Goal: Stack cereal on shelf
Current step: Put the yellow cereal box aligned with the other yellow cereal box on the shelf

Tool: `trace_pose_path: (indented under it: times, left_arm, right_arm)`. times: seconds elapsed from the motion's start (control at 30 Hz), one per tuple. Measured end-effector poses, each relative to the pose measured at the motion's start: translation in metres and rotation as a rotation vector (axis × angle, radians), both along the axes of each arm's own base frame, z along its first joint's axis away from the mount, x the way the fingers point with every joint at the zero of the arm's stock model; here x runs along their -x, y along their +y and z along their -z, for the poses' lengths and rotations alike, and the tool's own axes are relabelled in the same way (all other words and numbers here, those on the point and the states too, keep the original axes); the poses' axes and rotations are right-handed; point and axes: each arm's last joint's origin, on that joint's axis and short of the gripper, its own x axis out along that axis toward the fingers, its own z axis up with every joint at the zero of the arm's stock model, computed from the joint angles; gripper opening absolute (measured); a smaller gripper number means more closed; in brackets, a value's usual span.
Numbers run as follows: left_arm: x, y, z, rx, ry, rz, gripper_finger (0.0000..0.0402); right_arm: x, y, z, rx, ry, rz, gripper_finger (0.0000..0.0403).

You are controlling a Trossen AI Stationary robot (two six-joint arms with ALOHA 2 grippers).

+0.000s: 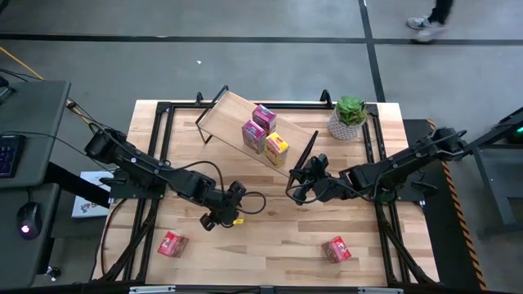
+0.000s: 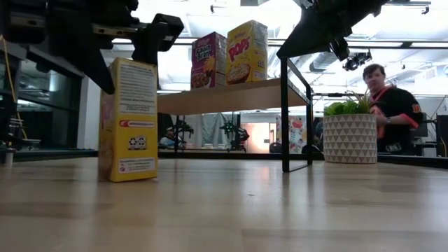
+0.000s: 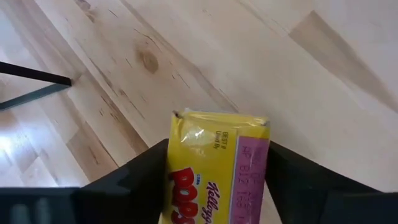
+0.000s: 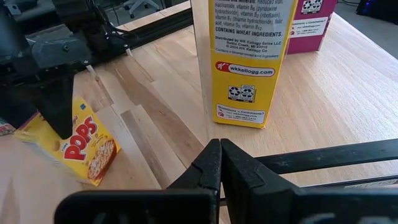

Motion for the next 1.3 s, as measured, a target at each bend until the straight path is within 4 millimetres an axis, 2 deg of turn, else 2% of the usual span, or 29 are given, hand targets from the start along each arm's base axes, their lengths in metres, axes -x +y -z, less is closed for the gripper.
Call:
trace_pose_path:
  times: [0.23,0.53,0.83,1.0,1.13,1.3]
  left_arm:
    - [-0.006,-0.001,-0.004,0.042,-0.069,-0.070,0.0204]
    - [-0.021,-0.006,-0.017,0.187,-0.260,-0.227,0.0234]
    - [-0.025,-0.007,-0.023,0.221,-0.337,-0.231,0.0235]
    - [-0.019,-0.006,-0.048,0.133,-0.384,-0.272,0.0242]
    - [-0.005,-0.002,-0.073,0.154,-0.399,-0.354,0.0249]
    - [0.018,0.008,-0.094,0.311,-0.427,-0.514,0.0250]
  right_arm:
    - [0.000,0.000,0.000,0.000,0.000,0.000,0.0000]
    - [0.000,0.000,-0.001,0.006,-0.010,0.011,0.0000]
    - [-0.001,0.000,-0.001,0.004,-0.017,0.012,0.0000]
    - [-0.004,0.002,-0.006,0.002,-0.060,-0.022,0.0003]
    - [-0.009,0.012,-0.013,0.054,-0.120,-0.106,0.0027]
    - [-0.014,0.032,-0.019,0.098,-0.208,-0.241,0.0100]
